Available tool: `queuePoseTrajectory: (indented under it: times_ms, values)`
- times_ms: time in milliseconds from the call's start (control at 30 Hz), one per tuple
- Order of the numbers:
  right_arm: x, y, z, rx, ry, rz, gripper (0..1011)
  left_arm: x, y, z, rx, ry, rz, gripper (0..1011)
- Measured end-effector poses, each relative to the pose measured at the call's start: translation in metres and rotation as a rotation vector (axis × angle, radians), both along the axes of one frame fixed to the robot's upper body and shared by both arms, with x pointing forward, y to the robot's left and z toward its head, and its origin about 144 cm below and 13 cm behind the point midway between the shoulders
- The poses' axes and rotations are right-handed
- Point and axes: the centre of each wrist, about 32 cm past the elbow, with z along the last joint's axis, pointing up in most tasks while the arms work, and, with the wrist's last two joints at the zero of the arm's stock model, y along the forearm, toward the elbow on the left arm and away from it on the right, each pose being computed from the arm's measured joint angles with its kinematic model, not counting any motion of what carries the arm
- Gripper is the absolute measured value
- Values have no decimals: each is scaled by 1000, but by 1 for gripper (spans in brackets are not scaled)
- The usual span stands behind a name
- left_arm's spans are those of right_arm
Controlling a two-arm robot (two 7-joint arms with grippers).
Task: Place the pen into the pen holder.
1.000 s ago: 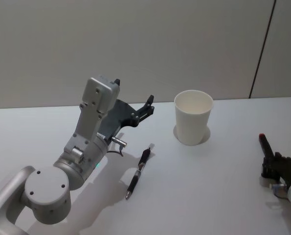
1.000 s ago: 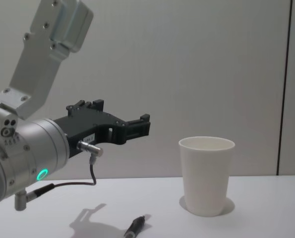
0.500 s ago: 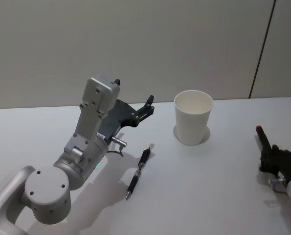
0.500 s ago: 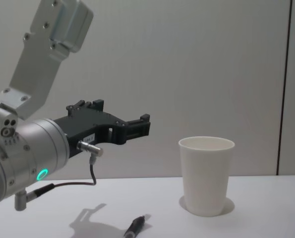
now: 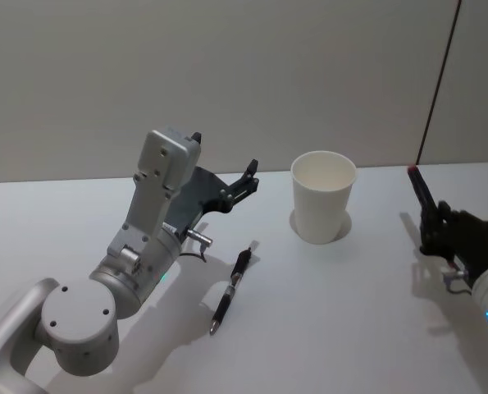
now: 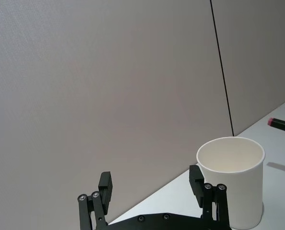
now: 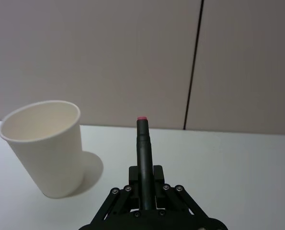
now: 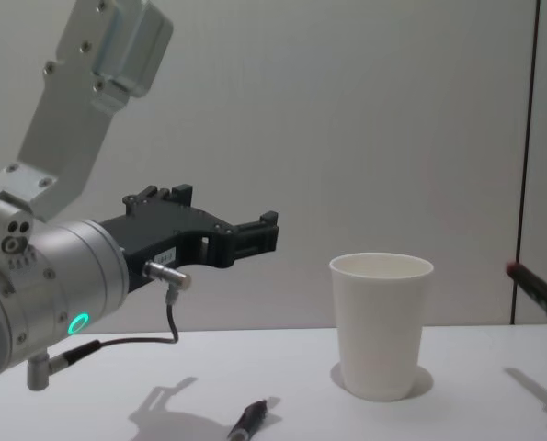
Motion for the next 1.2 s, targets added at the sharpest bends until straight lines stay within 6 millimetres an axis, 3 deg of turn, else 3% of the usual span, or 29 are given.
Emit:
queuePoseTrajectory:
  times_ms: [367, 733, 1200]
  values:
    - [16, 7, 8, 17, -161, 129, 170, 0, 0, 0, 0, 0, 0, 1001]
    - [49, 25, 12, 8, -327, 259, 170, 0, 0, 0, 0, 0, 0, 1001]
    - [76, 44, 10, -40, -418, 327, 170, 0, 0, 0, 0, 0, 0, 1001]
